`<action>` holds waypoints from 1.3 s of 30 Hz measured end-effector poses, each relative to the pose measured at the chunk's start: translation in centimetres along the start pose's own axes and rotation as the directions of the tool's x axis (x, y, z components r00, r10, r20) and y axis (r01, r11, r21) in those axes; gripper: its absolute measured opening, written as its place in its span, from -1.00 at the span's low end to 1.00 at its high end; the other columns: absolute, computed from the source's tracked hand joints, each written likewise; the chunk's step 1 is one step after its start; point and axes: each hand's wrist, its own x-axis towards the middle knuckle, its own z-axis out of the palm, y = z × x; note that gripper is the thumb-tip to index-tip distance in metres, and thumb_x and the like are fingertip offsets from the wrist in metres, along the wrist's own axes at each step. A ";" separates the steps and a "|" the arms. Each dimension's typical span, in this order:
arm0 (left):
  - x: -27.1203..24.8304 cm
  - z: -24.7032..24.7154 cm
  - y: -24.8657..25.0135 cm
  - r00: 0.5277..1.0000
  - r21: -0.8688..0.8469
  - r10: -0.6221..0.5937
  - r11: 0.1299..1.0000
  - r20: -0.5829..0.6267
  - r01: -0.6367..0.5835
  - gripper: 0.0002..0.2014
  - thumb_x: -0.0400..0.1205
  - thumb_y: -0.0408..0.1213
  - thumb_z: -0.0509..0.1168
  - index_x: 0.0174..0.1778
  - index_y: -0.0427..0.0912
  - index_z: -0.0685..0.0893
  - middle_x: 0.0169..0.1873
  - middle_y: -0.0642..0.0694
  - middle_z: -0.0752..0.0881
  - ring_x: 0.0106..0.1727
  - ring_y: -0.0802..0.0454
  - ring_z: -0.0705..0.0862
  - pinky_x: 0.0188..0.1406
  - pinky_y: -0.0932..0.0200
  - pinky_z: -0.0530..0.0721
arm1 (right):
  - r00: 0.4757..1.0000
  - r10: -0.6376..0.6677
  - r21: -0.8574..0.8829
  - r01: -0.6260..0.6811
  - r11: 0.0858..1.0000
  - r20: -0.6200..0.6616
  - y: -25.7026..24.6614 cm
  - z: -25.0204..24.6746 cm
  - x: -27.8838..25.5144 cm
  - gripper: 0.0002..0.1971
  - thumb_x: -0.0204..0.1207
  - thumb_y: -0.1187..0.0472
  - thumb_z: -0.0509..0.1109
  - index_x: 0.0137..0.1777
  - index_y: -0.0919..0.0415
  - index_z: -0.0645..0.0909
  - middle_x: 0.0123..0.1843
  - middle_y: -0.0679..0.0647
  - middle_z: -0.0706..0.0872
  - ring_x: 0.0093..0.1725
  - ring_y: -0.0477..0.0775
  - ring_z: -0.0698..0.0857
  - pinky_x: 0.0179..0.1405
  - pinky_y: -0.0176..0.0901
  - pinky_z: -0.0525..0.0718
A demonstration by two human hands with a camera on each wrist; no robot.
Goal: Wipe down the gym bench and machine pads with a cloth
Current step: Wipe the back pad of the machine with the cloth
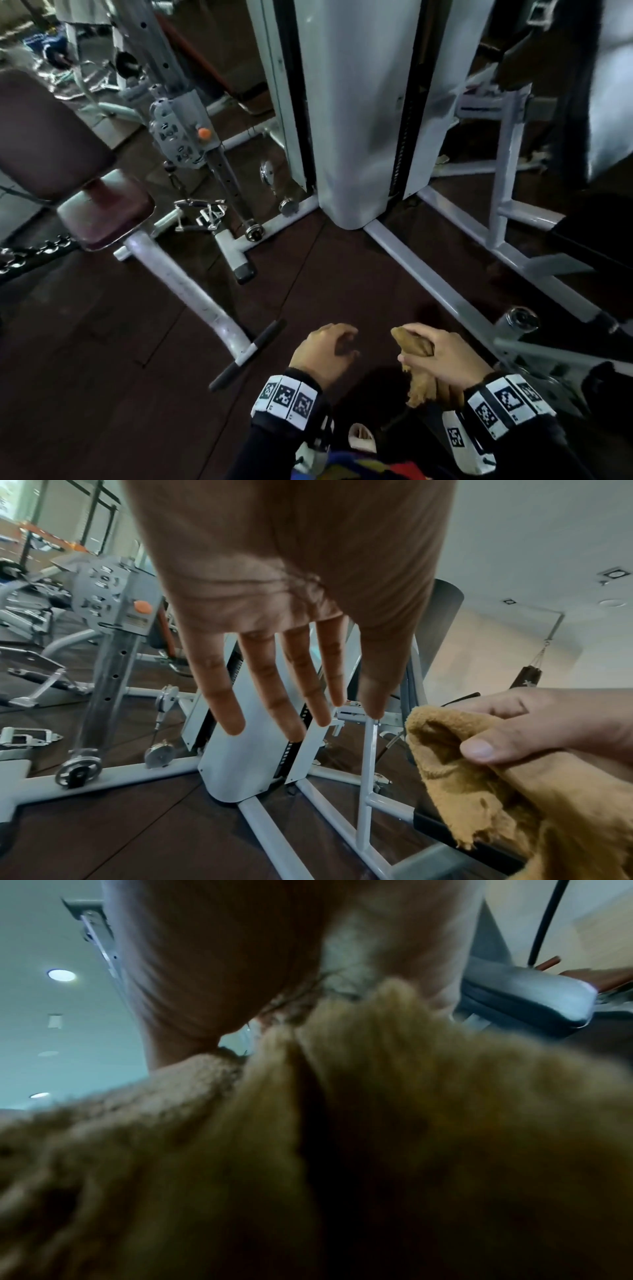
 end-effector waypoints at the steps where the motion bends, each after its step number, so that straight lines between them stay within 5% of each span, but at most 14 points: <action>1: 1.3 -0.3 0.2 1.000 -0.005 0.012 1.000 0.016 -0.012 -0.63 0.48 -0.12 0.43 0.22 0.18 0.64 0.05 0.19 0.67 0.06 0.22 0.67 0.17 0.10 0.63 | 1.000 0.013 0.017 -0.013 1.000 -0.013 0.1 -0.5 0.7 -0.57 0.27 -0.19 0.53 0.13 -0.45 0.50 -0.13 -0.45 0.72 -0.06 -0.56 0.62 -0.04 -0.61 0.50; 7: 10.8 -3.7 2.1 0.983 -0.003 0.125 0.992 0.134 -0.126 -0.63 0.49 -0.12 0.43 0.23 0.13 0.65 0.04 0.16 0.69 0.00 0.21 0.67 0.15 0.10 0.65 | 0.985 0.101 0.091 -0.089 0.992 -0.137 -0.2 -3.8 5.6 -0.59 0.20 -0.26 0.50 0.07 -0.49 0.52 -0.08 -0.44 0.72 0.01 -0.43 0.66 0.10 -0.37 0.56; 12: 19.7 -7.6 4.2 0.939 0.041 0.247 0.964 0.241 -0.264 -0.63 0.51 -0.16 0.43 0.26 0.05 0.65 0.06 0.11 0.69 0.03 0.17 0.68 0.17 0.08 0.64 | 0.944 0.195 0.184 -0.149 0.972 -0.267 -1.4 -6.6 10.5 -0.54 0.27 -0.13 0.57 0.20 -0.28 0.59 -0.08 -0.22 0.79 -0.02 -0.27 0.73 0.16 -0.16 0.64; 19: 28.6 -9.8 6.9 0.858 0.069 0.348 0.914 0.377 -0.401 -0.62 0.50 -0.10 0.42 0.25 0.12 0.63 0.02 0.21 0.67 -0.02 0.24 0.67 0.14 0.12 0.66 | 0.867 0.303 0.283 -0.199 0.938 -0.396 -2.3 -9.3 14.3 -0.57 0.28 -0.14 0.55 0.15 -0.36 0.56 -0.17 -0.27 0.78 -0.13 -0.36 0.71 0.01 -0.24 0.67; 23: 32.0 -9.2 8.6 0.805 0.084 0.371 0.886 0.463 -0.457 -0.64 0.50 -0.09 0.43 0.23 0.14 0.63 0.00 0.23 0.66 -0.04 0.26 0.67 0.12 0.15 0.67 | 0.850 0.342 0.314 -0.224 0.923 -0.400 -1.7 -10.3 14.7 -0.60 0.31 -0.12 0.54 0.15 -0.32 0.55 -0.21 -0.24 0.78 -0.19 -0.33 0.72 -0.05 -0.24 0.66; 29: 36.3 -6.4 12.5 0.731 0.058 0.396 0.859 0.555 -0.509 -0.65 0.50 -0.08 0.43 0.21 0.15 0.62 -0.03 0.29 0.64 -0.03 0.31 0.66 0.10 0.21 0.67 | 0.749 0.446 0.384 -0.274 0.882 -0.490 0.5 -13.4 14.6 -0.64 0.33 0.01 0.58 -0.02 -0.43 0.53 -0.26 -0.19 0.78 -0.28 -0.32 0.72 -0.22 -0.39 0.61; 35: 39.6 -2.3 18.4 0.641 0.026 0.432 0.817 0.634 -0.576 -0.62 0.52 -0.09 0.41 0.26 0.10 0.60 0.03 0.26 0.64 0.01 0.27 0.66 0.14 0.19 0.65 | 0.689 0.529 0.403 -0.357 0.842 -0.495 3.8 -18.4 13.9 -0.59 0.34 -0.03 0.57 0.14 -0.29 0.53 -0.19 -0.33 0.68 -0.19 -0.46 0.65 -0.20 -0.61 0.51; 39: 41.5 0.0 22.0 0.597 0.011 0.479 0.774 0.644 -0.633 -0.63 0.52 -0.14 0.42 0.25 0.03 0.63 0.13 0.14 0.69 -0.04 0.24 0.67 0.08 0.35 0.60 | 0.667 0.549 0.393 -0.389 0.833 -0.503 5.7 -21.2 13.8 -0.54 0.35 -0.07 0.55 0.25 -0.16 0.57 -0.06 -0.14 0.75 -0.04 -0.19 0.70 0.03 -0.29 0.62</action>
